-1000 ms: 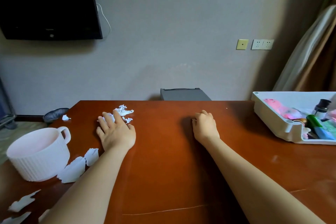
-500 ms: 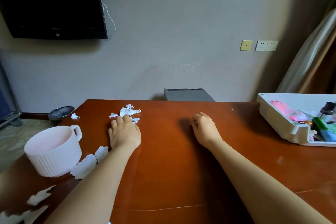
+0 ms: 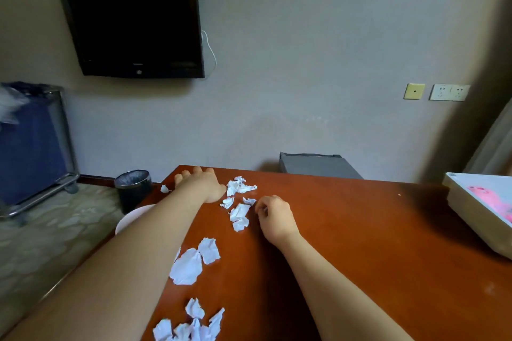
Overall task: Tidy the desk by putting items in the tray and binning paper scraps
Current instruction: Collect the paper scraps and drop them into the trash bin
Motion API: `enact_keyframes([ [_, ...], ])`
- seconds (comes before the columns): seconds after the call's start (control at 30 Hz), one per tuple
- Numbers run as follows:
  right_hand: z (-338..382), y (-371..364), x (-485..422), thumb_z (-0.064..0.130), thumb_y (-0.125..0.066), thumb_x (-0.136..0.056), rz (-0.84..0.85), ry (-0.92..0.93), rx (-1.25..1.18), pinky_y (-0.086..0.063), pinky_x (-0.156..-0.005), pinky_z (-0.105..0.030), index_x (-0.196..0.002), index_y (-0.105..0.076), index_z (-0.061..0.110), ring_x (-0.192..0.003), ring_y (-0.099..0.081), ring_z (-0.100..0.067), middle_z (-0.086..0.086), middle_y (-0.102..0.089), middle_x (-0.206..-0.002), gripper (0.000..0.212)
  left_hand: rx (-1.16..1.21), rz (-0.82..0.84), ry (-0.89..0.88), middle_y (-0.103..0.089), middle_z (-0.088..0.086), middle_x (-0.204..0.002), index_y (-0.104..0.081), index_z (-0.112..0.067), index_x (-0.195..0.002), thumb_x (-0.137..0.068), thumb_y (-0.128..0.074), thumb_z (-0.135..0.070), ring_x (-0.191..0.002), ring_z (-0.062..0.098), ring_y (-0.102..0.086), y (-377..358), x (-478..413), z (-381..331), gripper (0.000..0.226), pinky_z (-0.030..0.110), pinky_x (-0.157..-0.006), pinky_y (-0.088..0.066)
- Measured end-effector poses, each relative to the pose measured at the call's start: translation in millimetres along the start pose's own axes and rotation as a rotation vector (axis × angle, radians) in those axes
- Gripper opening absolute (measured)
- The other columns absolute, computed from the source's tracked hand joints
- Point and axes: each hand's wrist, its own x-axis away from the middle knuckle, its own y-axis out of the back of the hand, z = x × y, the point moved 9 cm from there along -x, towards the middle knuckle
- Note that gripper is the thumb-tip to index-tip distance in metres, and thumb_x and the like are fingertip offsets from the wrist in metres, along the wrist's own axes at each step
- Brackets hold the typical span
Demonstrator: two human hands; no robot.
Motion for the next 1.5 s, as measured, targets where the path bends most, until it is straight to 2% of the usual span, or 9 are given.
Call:
enact_keyframes([
  [0.27, -1.3, -13.0, -27.2, 0.005, -0.042, -0.096, -0.049, 0.024, 0.035, -0.045, -0.076, -0.016, -0.103, -0.066, 0.010, -0.099, -0.057, -0.017, -0.005, -0.060, -0.113, 0.026, -0.082, 0.269, 0.028, -0.019, 0.011, -0.157, -0.012, -0.014, -0.152, -0.099, -0.036, -0.041, -0.142, 0.030, -0.028, -5.0, -23.7, 50.1, 0.064, 0.038, -0.110, -0.031],
  [0.63, -10.7, -15.4, -33.8, 0.008, -0.046, -0.096, -0.072, -0.006, -0.002, -0.041, -0.064, -0.007, -0.098, -0.067, 0.012, -0.082, -0.051, -0.007, -0.002, -0.062, -0.112, 0.021, -0.141, 0.394, -0.012, -0.021, 0.010, -0.157, -0.019, -0.012, -0.150, -0.099, -0.032, -0.041, -0.142, 0.027, -0.027, -31.0, -36.5, 51.1, 0.060, 0.035, -0.113, -0.028],
  [0.77, -8.5, -15.9, -34.1, 0.010, -0.047, -0.096, -0.065, 0.013, -0.034, -0.047, -0.076, -0.015, -0.109, -0.064, 0.013, -0.092, -0.055, -0.013, -0.004, -0.060, -0.115, 0.022, -0.118, 0.407, -0.051, -0.023, 0.010, -0.157, -0.019, -0.012, -0.150, -0.098, -0.033, -0.043, -0.141, 0.029, -0.029, -35.4, -29.7, 34.5, 0.062, 0.037, -0.114, -0.029],
  [0.87, -4.5, -20.0, -33.1, 0.016, -0.049, -0.095, -0.024, 0.041, -0.001, -0.048, -0.098, -0.033, -0.126, -0.055, 0.019, -0.115, -0.052, -0.021, -0.002, -0.054, -0.130, 0.031, -0.116, 0.413, -0.118, -0.017, 0.009, -0.159, -0.014, -0.014, -0.151, -0.098, -0.032, -0.049, -0.144, 0.029, -0.025, -39.2, -19.7, 12.0, 0.066, 0.038, -0.114, -0.027],
  [0.93, -3.0, -20.2, -30.5, 0.018, -0.049, -0.096, -0.003, 0.037, -0.011, -0.043, -0.106, -0.041, -0.133, -0.049, 0.022, -0.126, -0.047, -0.023, -0.001, -0.047, -0.141, 0.038, -0.085, 0.429, -0.129, -0.009, 0.009, -0.160, -0.001, -0.019, -0.152, -0.094, -0.036, -0.058, -0.145, 0.032, -0.020, -43.9, -12.1, 0.0, 0.079, 0.042, -0.115, -0.026],
  [1.07, 1.5, -19.0, -25.9, 0.014, -0.044, -0.097, 0.014, 0.054, -0.029, -0.036, -0.112, -0.037, -0.135, -0.048, 0.018, -0.134, -0.041, -0.021, -0.002, -0.046, -0.143, 0.039, -0.058, 0.471, -0.106, 0.000, 0.009, -0.161, 0.019, -0.024, -0.149, -0.074, -0.051, -0.076, -0.145, 0.036, -0.016, -51.3, 5.3, -16.6, 0.115, 0.048, -0.113, -0.028],
  [1.23, -0.2, -8.6, -22.1, 0.005, -0.040, -0.097, 0.009, 0.028, -0.131, -0.035, -0.091, -0.014, -0.132, -0.052, 0.011, -0.120, -0.055, -0.015, -0.003, -0.053, -0.135, 0.037, 0.127, 0.311, -0.103, -0.004, 0.011, -0.160, 0.012, -0.020, -0.151, -0.084, -0.052, -0.060, -0.146, 0.034, -0.013, -61.0, 16.5, -40.7, 0.101, 0.045, -0.112, -0.029],
  [1.33, 0.4, -8.4, -23.8, 0.010, -0.045, -0.096, -0.007, 0.043, -0.141, -0.039, -0.103, -0.023, -0.133, -0.051, 0.012, -0.123, -0.053, -0.021, -0.005, -0.052, -0.137, 0.037, 0.254, 0.065, -0.036, -0.008, 0.010, -0.160, -0.001, -0.016, -0.152, -0.098, -0.033, -0.047, -0.147, 0.032, -0.007, -68.0, 23.1, -39.8, 0.070, 0.043, -0.118, -0.017],
  [1.5, 1.2, -18.2, -29.8, 0.028, -0.054, -0.093, 0.050, 0.069, -0.084, -0.037, -0.109, -0.039, -0.137, -0.045, 0.018, -0.130, -0.041, -0.024, -0.004, -0.043, -0.143, 0.046, 0.328, -0.226, -0.037, -0.005, 0.003, -0.160, -0.006, -0.020, -0.152, -0.100, -0.030, -0.037, -0.147, 0.024, -0.010, -65.6, 31.7, -32.3, 0.059, 0.038, -0.117, -0.017],
])
